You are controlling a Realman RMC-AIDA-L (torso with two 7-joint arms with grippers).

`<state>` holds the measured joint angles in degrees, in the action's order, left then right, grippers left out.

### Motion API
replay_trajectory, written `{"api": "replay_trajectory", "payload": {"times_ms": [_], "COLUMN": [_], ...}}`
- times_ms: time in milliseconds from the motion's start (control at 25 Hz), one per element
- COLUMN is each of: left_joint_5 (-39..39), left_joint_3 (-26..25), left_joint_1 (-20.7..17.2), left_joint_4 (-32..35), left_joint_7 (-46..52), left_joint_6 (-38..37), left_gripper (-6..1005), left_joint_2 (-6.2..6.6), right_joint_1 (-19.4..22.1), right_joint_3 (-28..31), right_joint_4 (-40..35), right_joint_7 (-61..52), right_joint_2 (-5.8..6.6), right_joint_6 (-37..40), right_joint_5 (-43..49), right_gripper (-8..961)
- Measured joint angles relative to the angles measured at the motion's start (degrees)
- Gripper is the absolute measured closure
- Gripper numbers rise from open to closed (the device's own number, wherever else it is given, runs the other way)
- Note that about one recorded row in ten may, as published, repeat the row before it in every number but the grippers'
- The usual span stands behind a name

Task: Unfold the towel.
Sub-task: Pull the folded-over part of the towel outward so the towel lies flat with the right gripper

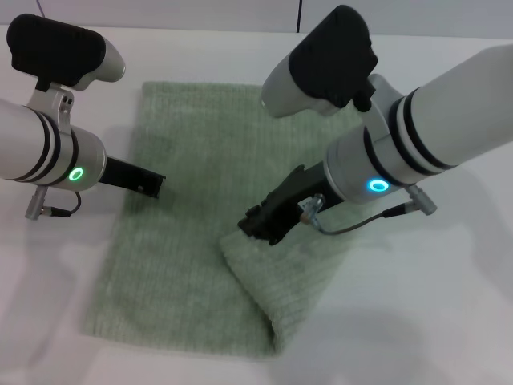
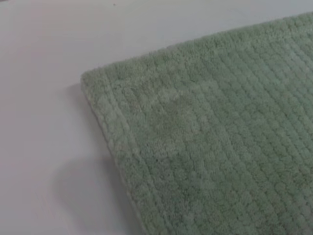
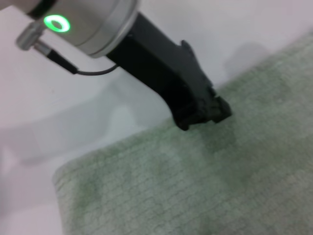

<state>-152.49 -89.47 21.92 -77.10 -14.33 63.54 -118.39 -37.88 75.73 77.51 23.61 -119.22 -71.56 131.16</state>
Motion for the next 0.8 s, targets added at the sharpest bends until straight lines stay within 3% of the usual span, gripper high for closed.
{"api": "replay_trajectory", "payload": {"times_ms": [200,400,800], "left_joint_5": [0.0,0.0,0.0], "left_joint_3": [0.0,0.0,0.2], "left_joint_1": [0.1,0.1,0.1], "left_joint_4": [-0.1,-0.2,-0.3], "left_joint_7": [0.0,0.0,0.2], "left_joint_6": [0.0,0.0,0.0], "left_gripper": [1001,1001,1001], "left_joint_2": [0.00,0.00,-0.06], "right_joint_1": [-0.3,-0.6,-3.1], "right_joint_3": [-1.9,-3.1,-7.6], "right_joint_4": [-0.4,-1.5,-6.3], "right_joint_7": [0.0,-0.1,0.3], "right_joint_2": [-0.04,-0.05,0.04], "right_joint_6": [1.0,3.0,7.4], "right_joint_5": [0.1,0.5,0.5], "right_gripper": [778,555,344]}}
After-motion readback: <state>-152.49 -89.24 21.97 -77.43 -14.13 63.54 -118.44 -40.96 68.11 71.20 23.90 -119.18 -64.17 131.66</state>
